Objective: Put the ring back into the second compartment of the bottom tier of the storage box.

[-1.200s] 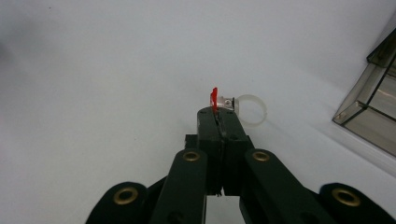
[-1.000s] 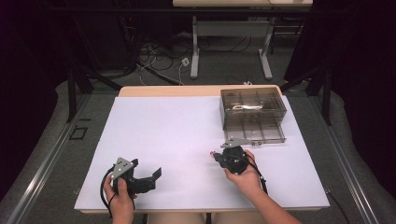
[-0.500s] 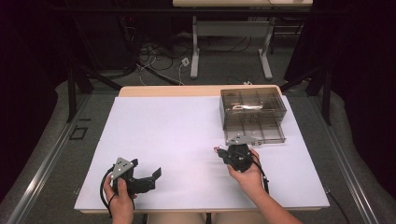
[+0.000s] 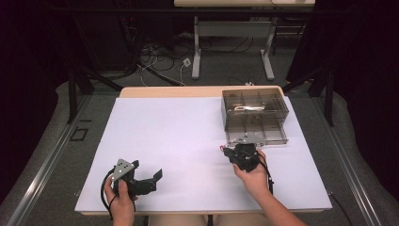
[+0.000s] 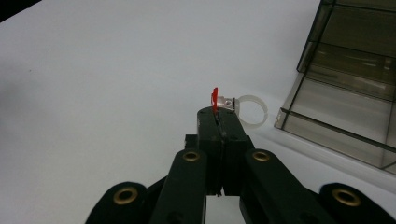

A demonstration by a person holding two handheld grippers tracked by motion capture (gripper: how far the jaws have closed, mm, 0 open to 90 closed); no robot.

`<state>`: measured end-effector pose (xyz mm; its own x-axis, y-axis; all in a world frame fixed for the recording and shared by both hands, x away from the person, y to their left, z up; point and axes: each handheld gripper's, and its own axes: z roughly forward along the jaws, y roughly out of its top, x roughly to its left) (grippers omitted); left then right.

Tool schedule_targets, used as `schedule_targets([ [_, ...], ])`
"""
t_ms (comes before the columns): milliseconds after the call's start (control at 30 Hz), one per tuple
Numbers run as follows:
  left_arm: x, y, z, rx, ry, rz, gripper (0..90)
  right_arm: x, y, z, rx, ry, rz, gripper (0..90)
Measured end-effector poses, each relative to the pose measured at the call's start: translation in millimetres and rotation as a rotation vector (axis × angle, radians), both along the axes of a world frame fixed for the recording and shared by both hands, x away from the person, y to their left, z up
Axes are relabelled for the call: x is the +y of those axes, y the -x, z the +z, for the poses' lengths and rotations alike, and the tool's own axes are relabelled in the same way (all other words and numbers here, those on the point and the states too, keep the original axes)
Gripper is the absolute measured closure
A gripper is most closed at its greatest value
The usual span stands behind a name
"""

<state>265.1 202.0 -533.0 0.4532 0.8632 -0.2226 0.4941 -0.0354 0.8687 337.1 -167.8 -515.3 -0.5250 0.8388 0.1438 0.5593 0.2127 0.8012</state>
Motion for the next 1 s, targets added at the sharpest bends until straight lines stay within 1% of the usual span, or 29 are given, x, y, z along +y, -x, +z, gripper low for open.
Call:
schedule_targets([
  [333,0.5,0.0,0.0,0.001,-0.005,-0.002,0.4,-17.1,-1.2,0.1,-0.009,-0.007,-0.048,89.7],
  [500,0.3,0.0,-0.1,0.002,-0.005,-0.002,0.4,-28.2,-1.9,-0.9,-0.006,-0.01,-0.074,89.7],
  [533,0.3,0.0,-0.1,0.002,-0.005,-0.002,0.4,-29.8,-1.6,-0.7,0.001,-0.018,-0.086,89.7],
  [600,0.5,0.1,-0.1,0.002,-0.007,-0.002,0.4,-34.4,-1.8,-1.0,0.002,-0.016,-0.094,89.7],
  [633,0.5,0.1,0.0,0.003,-0.007,-0.002,0.4,-36.2,-1.7,-1.3,0.004,-0.023,-0.1,89.7],
  [733,0.4,0.0,-0.1,0.003,-0.007,-0.001,0.4,-42.6,-2.2,-2.6,0.005,-0.02,-0.115,89.7],
  [800,0.0,0.0,-0.3,0.002,-0.003,0.002,0.4,-45.6,-2.1,-3.1,0.008,-0.029,-0.123,89.7],
  [833,0.0,0.0,-0.3,0.002,-0.003,0.002,0.4,-47.4,-2.3,-3.3,0.005,-0.022,-0.127,89.7],
  [1000,-0.1,0.0,-0.4,0.003,-0.002,0.003,0.4,-53.8,-2.5,-3.7,0.008,-0.02,-0.142,89.7],
])
